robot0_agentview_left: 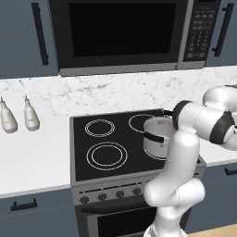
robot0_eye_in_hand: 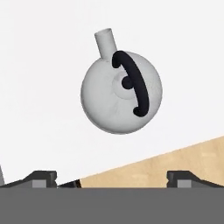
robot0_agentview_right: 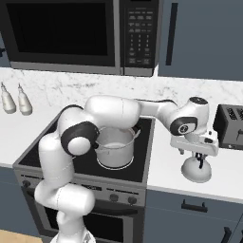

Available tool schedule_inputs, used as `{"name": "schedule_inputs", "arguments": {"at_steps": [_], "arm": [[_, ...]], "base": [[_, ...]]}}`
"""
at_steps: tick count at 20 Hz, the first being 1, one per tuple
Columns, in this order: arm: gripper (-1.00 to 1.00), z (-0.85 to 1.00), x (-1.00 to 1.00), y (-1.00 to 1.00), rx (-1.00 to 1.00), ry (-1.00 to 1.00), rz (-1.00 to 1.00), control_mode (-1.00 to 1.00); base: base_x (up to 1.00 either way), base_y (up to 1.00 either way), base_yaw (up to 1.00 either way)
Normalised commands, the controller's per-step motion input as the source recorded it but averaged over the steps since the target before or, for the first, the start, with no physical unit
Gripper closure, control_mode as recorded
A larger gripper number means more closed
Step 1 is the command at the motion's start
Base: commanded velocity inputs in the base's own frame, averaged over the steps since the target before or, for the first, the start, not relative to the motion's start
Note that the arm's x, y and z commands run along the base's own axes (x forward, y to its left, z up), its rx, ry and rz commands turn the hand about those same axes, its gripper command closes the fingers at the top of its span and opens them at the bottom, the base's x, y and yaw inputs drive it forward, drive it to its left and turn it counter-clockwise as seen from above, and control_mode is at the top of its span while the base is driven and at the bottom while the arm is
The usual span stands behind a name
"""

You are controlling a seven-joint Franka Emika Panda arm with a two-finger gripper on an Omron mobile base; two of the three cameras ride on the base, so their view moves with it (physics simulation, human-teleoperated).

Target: Pick the kettle from the counter and place it on a stove burner. Then turn the burner on.

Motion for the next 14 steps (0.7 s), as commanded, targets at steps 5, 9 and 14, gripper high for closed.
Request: {"name": "schedule_inputs", "arguments": {"at_steps": [5,9,14], "arm": [[-1.00,0.00,0.18,-0.27,0.04,-0.01,0.14,-1.00],[-1.00,-0.19,0.25,-0.13,0.01,0.00,0.14,-1.00],[-1.00,-0.29,0.26,-0.01,0.00,0.00,0.12,-1.00]], "base": [[0.00,0.00,0.00],[0.00,0.00,0.00],[0.00,0.00,0.00]]}}
